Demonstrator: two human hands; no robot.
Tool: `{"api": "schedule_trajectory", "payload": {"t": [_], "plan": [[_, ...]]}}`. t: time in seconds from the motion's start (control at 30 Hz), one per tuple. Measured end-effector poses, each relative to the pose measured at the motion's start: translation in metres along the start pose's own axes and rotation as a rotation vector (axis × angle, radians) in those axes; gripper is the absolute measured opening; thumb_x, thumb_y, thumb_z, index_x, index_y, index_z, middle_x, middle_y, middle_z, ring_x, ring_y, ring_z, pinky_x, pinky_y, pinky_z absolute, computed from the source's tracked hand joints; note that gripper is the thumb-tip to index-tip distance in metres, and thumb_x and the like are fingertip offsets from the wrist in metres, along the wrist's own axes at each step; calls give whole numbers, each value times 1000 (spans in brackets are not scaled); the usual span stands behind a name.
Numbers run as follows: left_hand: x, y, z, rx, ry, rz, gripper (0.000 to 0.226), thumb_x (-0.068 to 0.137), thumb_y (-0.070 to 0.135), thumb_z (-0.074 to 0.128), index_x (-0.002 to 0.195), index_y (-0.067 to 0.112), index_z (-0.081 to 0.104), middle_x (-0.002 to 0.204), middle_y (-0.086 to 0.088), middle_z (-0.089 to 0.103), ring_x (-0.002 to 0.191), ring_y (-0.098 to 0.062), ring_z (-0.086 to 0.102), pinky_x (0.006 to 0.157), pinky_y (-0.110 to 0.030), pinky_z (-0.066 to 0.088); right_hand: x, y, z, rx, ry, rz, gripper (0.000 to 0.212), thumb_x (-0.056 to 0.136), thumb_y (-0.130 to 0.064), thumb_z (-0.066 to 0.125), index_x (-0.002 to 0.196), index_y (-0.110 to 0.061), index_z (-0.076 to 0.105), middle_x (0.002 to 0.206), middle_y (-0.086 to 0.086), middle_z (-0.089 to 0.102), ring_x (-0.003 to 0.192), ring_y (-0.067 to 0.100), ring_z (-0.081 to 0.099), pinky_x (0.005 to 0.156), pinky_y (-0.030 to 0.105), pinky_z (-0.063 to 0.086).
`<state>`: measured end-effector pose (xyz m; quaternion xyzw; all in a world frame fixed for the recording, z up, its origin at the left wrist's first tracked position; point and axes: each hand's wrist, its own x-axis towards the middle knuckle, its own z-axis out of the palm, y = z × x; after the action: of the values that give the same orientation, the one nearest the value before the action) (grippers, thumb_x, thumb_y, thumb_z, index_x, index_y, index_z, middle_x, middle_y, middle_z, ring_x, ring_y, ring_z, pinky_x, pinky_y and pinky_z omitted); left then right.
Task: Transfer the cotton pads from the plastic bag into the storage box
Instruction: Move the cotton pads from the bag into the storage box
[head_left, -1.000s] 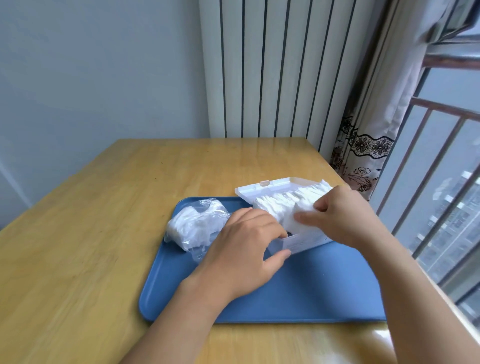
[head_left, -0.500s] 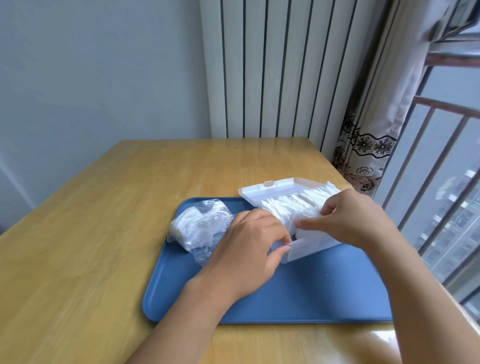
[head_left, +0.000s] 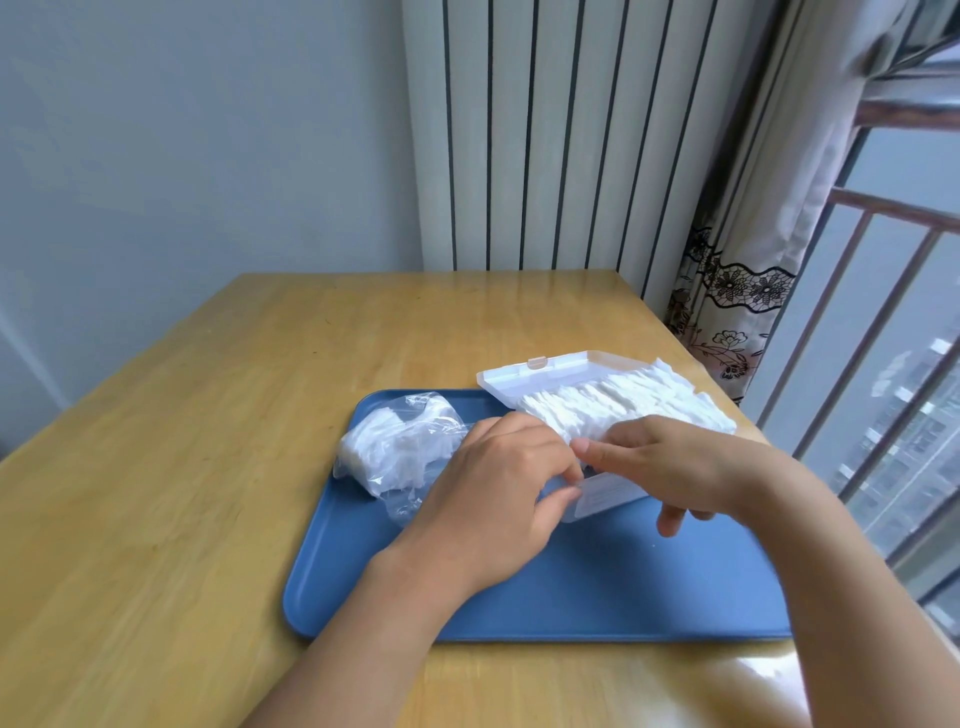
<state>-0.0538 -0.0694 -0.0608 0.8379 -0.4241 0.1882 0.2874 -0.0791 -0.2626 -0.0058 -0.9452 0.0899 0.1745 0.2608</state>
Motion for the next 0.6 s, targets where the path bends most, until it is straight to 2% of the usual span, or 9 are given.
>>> {"api": "schedule_trajectory", "payload": {"t": [0.07, 0.13, 0.2, 0.27, 0.33, 0.4, 0.47, 0.53, 0.6], "plan": [[-1, 1, 1, -8, -14, -2, 6, 84, 26, 73, 89, 24, 71, 91, 14, 66, 99, -10, 56, 93, -37, 47, 0, 1, 3, -9, -64, -18, 63, 93, -74, 36, 117, -21, 62, 86, 7, 43, 49, 12, 67, 44, 24, 30], [-1, 3, -4, -72, 6, -12, 14, 83, 33, 73, 92, 22, 74, 97, 11, 68, 103, -9, 59, 96, -36, 47, 0, 2, 5, 17, -93, -61, 57, 95, -73, 37, 115, -26, 63, 96, 15, 51, 52, 14, 69, 45, 24, 30], [1, 3, -21, -216, 154, -58, 21, 84, 36, 71, 95, 18, 75, 108, 7, 68, 111, -7, 61, 100, -28, 46, -3, 1, 2, 111, -43, -182, 43, 98, -64, 47, 105, -28, 69, 101, 17, 60, 51, 17, 68, 44, 23, 32], [2, -10, -48, -254, 390, -133, 28, 83, 29, 66, 106, 14, 74, 118, 4, 67, 119, -7, 59, 103, -22, 42, -8, -5, -2, 245, 113, -372, 23, 100, -37, 62, 93, -20, 75, 87, 3, 72, 48, 17, 64, 47, 24, 35], [-2, -36, -72, -160, 465, -261, 51, 73, 24, 61, 123, 12, 67, 129, 5, 61, 129, -10, 53, 109, -23, 37, -17, -17, -2, 419, 166, -519, 14, 90, -9, 67, 84, -12, 79, 69, -6, 72, 51, 13, 61, 50, 25, 39], [-11, -61, -84, -97, 300, -410, 75, 63, 28, 55, 137, 13, 57, 143, 3, 49, 144, -15, 35, 116, -24, 24, -26, -32, 10, 425, 45, -598, 24, 80, -6, 59, 86, -13, 81, 74, -3, 76, 67, 12, 67, 61, 28, 53], [-18, -74, -82, -61, 45, -530, 85, 60, 28, 55, 144, 18, 49, 153, 3, 37, 152, -13, 14, 116, -23, 12, -23, -42, 35, 199, 20, -608, 35, 82, -9, 50, 97, -19, 80, 94, -3, 79, 86, 12, 73, 81, 32, 59], [-21, -79, -73, -54, -119, -589, 83, 63, 32, 60, 145, 22, 47, 149, 8, 41, 150, -15, 24, 112, -20, 19, -11, -44, 60, -98, 127, -651, 35, 85, -9, 40, 95, -15, 72, 96, 4, 76, 88, 23, 71, 80, 43, 58], [-22, -80, -67, -36, -159, -639, 67, 73, 30, 72, 138, 27, 54, 138, 12, 53, 134, -14, 47, 101, -20, 34, 2, -42, 74, -257, 177, -598, 20, 83, -1, 40, 72, -10, 54, 77, 11, 63, 72, 32, 57, 66, 50, 52]]}}
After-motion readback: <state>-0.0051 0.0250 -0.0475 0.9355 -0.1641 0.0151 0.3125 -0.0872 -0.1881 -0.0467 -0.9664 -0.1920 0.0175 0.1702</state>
